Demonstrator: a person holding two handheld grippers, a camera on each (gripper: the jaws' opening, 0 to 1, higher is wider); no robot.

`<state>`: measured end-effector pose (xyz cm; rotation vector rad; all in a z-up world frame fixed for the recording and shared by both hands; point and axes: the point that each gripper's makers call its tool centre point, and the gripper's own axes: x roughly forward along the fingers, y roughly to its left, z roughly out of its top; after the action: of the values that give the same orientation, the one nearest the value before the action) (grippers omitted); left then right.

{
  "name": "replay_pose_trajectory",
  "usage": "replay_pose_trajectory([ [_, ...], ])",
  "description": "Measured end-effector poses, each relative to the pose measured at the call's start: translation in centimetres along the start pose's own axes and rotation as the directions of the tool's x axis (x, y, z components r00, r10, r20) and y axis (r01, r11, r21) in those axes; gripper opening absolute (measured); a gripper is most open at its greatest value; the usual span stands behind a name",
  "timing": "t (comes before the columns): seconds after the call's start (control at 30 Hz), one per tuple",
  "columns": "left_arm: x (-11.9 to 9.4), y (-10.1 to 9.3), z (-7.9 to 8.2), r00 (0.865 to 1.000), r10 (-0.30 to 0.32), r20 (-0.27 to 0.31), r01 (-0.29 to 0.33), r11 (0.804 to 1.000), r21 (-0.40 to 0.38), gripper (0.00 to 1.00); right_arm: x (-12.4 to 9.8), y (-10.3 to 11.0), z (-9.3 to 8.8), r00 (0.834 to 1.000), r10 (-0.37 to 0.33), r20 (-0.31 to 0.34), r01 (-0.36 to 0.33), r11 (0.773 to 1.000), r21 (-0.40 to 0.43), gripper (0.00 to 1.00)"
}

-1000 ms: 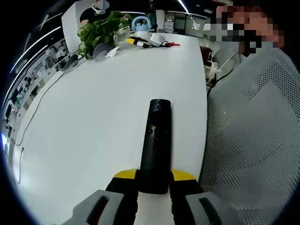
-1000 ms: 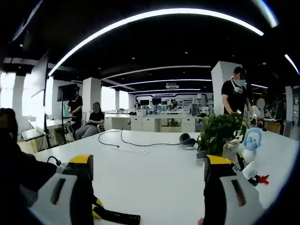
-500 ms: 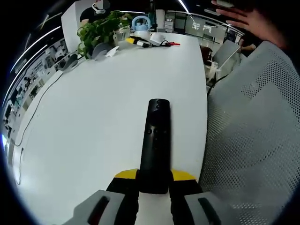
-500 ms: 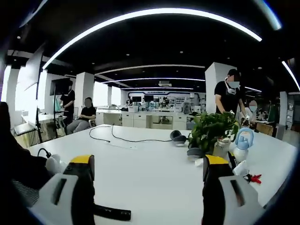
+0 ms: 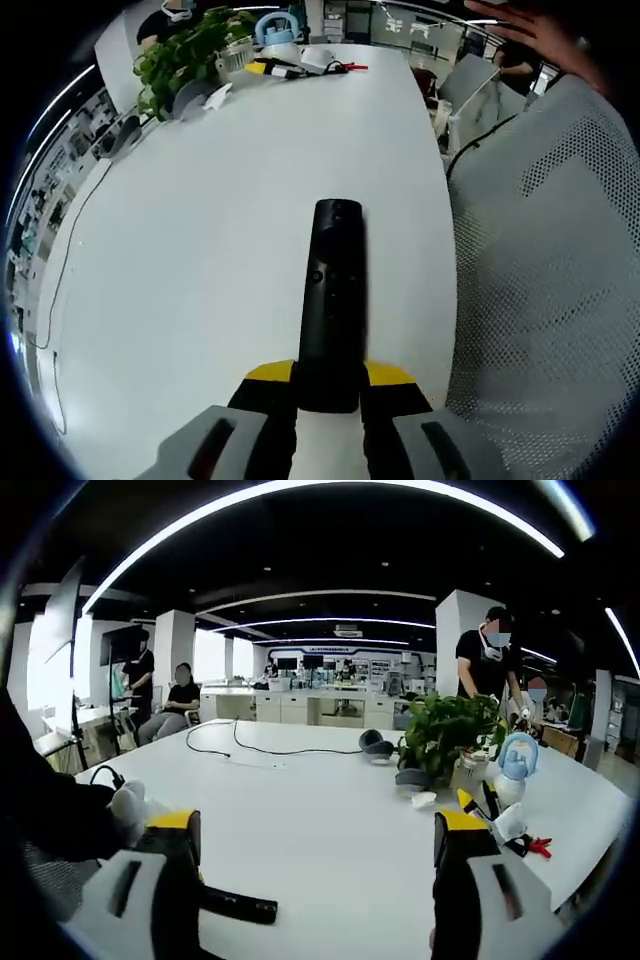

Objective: Press the specified remote control buttons in sequence, fully releasing each button before pressing the next.

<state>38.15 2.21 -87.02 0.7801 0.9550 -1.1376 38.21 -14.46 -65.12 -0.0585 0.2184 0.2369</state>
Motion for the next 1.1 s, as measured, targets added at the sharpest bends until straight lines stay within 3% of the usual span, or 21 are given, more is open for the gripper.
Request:
replay_pose_trajectory([
  [0.13, 0.0, 2.1, 0.1, 1.0, 0.003, -0.011, -0.003, 1.0, -0.023, 0.23, 0.1, -0.1, -0.3, 1.0, -0.002, -0.019, 0.002, 1.0, 0.0, 1.0],
  [0.53, -0.5, 8.6, 1.2, 0.997, 0.066, -0.035, -0.065, 0.997, 0.039, 0.23, 0.4, 0.1, -0.9, 0.999, 0.007, -0.054, -0.007, 1.0, 0.0, 0.97],
  [0.77, -0.6, 10.9, 2.4, 0.995, 0.09, -0.043, -0.086, 0.992, 0.094, 0.23, 0.6, 0.0, -1.0, 0.998, 0.009, -0.058, -0.008, 1.0, 0.024, 0.96],
  [1.1, 0.0, 14.8, 2.7, 0.993, 0.105, -0.059, -0.098, 0.989, 0.107, 0.23, 0.9, 0.3, -1.6, 0.995, 0.009, -0.094, -0.009, 1.0, 0.007, 0.95],
])
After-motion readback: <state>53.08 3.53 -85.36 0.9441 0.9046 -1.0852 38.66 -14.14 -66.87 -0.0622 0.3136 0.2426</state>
